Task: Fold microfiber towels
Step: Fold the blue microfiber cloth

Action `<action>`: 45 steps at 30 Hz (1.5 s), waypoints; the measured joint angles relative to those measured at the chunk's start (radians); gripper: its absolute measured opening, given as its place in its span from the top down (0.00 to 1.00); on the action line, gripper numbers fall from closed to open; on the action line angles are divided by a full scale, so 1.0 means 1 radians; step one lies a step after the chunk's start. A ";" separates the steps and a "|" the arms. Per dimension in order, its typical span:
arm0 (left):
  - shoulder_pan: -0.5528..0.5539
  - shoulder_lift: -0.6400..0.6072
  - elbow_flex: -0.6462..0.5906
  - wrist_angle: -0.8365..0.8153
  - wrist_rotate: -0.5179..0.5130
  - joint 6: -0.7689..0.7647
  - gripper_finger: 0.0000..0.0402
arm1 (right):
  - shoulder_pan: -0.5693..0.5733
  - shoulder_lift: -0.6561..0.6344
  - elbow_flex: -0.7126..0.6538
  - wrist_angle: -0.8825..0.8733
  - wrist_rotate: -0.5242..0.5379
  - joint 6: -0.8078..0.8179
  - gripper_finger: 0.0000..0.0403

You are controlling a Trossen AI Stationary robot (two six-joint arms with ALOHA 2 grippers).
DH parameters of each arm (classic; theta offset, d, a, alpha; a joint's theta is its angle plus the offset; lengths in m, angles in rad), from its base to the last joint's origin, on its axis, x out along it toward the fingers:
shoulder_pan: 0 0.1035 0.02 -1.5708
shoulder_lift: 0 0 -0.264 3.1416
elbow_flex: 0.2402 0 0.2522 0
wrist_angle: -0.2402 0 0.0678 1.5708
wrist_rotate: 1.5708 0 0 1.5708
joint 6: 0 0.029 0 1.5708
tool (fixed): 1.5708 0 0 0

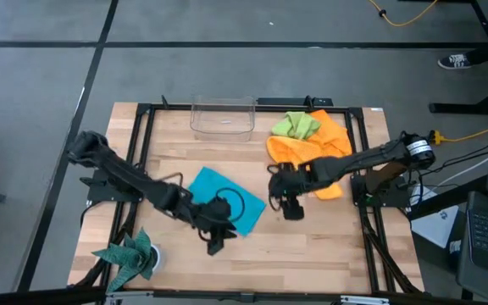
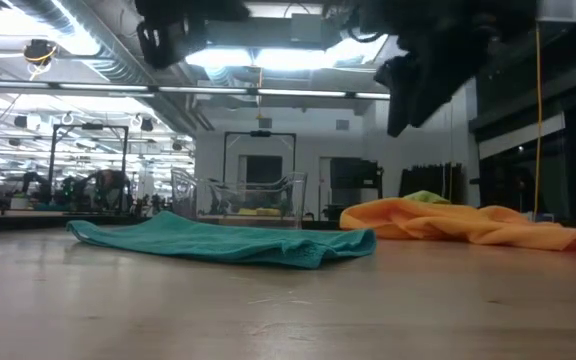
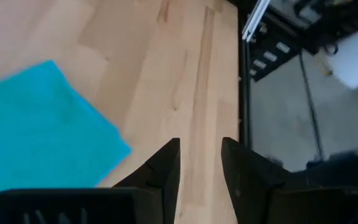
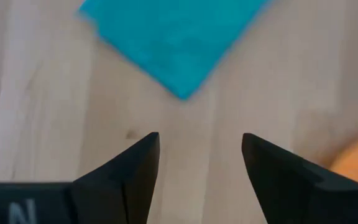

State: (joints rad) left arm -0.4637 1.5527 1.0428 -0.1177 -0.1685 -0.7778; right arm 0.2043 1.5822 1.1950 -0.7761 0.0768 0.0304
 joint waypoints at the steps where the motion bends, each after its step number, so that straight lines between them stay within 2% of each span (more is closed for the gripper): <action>1: -0.010 0.026 0.000 0.025 -0.014 -0.033 0.73 | 0.015 0.010 0.000 0.008 0.000 -0.049 0.42; 6: -0.046 0.137 0.000 0.090 -0.116 -0.194 0.73 | 0.057 0.074 0.000 0.069 0.026 -0.236 0.42; 10: -0.049 0.213 0.032 0.084 -0.159 -0.260 0.73 | 0.058 0.148 0.000 0.094 0.017 -0.305 0.42; 15: -0.040 0.309 0.123 0.077 -0.169 -0.207 0.73 | 0.039 0.242 0.000 0.100 -0.053 -0.310 0.42; 19: -0.023 0.346 0.163 0.017 -0.171 -0.182 0.72 | 0.038 0.284 -0.001 0.119 -0.012 -0.321 0.42; 28: 0.012 0.349 0.166 -0.018 -0.119 -0.158 0.54 | 0.038 0.273 -0.001 0.216 0.002 -0.374 0.42; 31: 0.007 0.363 0.166 -0.027 -0.116 -0.129 0.51 | 0.038 0.274 -0.001 0.249 0.001 -0.422 0.42; 36: 0.007 0.391 0.165 -0.028 -0.180 -0.128 0.50 | 0.038 0.277 -0.001 0.264 0.000 -0.482 0.42; 45: 0.019 0.465 0.167 -0.002 -0.188 -0.127 0.50 | 0.016 0.283 -0.050 0.346 -0.054 -0.485 0.42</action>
State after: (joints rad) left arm -0.4445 2.0178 1.2095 -0.1197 -0.3569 -0.9053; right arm 0.2199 1.8648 1.1452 -0.4298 0.0229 -0.4541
